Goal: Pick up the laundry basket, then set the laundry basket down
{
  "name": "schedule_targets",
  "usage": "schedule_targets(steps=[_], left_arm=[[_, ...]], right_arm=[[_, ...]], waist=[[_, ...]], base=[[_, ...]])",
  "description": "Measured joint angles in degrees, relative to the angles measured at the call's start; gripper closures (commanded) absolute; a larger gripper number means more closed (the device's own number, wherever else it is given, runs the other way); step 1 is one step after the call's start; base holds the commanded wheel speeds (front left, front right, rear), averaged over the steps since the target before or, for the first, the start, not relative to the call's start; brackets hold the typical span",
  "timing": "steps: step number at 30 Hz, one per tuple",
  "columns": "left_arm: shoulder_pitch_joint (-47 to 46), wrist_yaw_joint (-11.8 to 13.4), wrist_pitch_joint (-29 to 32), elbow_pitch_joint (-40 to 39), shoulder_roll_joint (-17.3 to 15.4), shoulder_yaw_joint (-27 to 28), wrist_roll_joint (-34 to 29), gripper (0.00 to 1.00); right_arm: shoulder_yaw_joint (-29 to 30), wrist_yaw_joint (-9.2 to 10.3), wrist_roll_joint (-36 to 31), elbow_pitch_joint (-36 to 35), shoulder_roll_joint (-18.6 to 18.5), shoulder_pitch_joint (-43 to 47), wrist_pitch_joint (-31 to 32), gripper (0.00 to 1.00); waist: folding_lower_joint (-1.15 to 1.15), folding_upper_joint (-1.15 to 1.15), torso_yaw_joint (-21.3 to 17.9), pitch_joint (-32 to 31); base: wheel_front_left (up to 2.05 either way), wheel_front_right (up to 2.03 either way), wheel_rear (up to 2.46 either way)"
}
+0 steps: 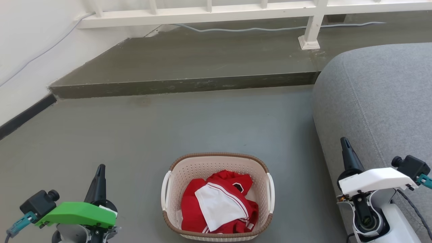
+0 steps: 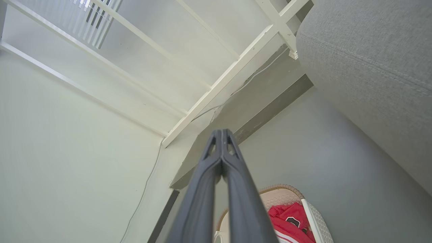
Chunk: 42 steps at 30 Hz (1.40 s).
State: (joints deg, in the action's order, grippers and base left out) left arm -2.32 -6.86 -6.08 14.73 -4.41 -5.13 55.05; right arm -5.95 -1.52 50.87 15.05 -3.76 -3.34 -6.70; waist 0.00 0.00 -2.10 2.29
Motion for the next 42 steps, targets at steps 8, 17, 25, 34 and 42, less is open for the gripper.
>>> schedule_targets(steps=[8,17,25,34,42], left_arm=[[-0.02,0.0,1.59,0.16,0.09,1.31,5.12,1.0],[-0.05,0.0,3.12,0.33,0.31,2.38,10.88,1.0],[-0.07,0.0,4.87,0.65,0.46,3.44,15.96,1.0],[-0.11,-0.01,6.57,0.91,0.74,4.89,21.61,1.0],[-0.17,-0.01,8.1,1.04,1.16,5.68,26.82,1.0]], right_arm=[[1.57,-0.93,5.92,0.03,0.0,0.0,1.44,1.0],[3.27,-1.49,12.45,0.09,0.0,0.0,3.25,1.0],[4.72,-2.1,18.05,0.14,0.0,-0.01,4.82,1.0],[6.41,-3.03,24.44,0.23,0.01,-0.01,6.53,1.0],[7.93,-3.65,30.32,0.35,0.02,-0.02,7.84,1.0]], waist=[[0.0,0.0,0.29,-0.29],[0.0,0.0,0.61,-0.63],[0.0,0.0,0.9,-0.93],[0.0,0.0,1.22,-1.26],[0.0,0.0,1.5,-1.55]], base=[[0.0,0.0,0.0],[0.0,0.0,0.0],[0.0,0.0,0.0],[0.0,0.0,0.0],[0.0,0.0,0.0]])
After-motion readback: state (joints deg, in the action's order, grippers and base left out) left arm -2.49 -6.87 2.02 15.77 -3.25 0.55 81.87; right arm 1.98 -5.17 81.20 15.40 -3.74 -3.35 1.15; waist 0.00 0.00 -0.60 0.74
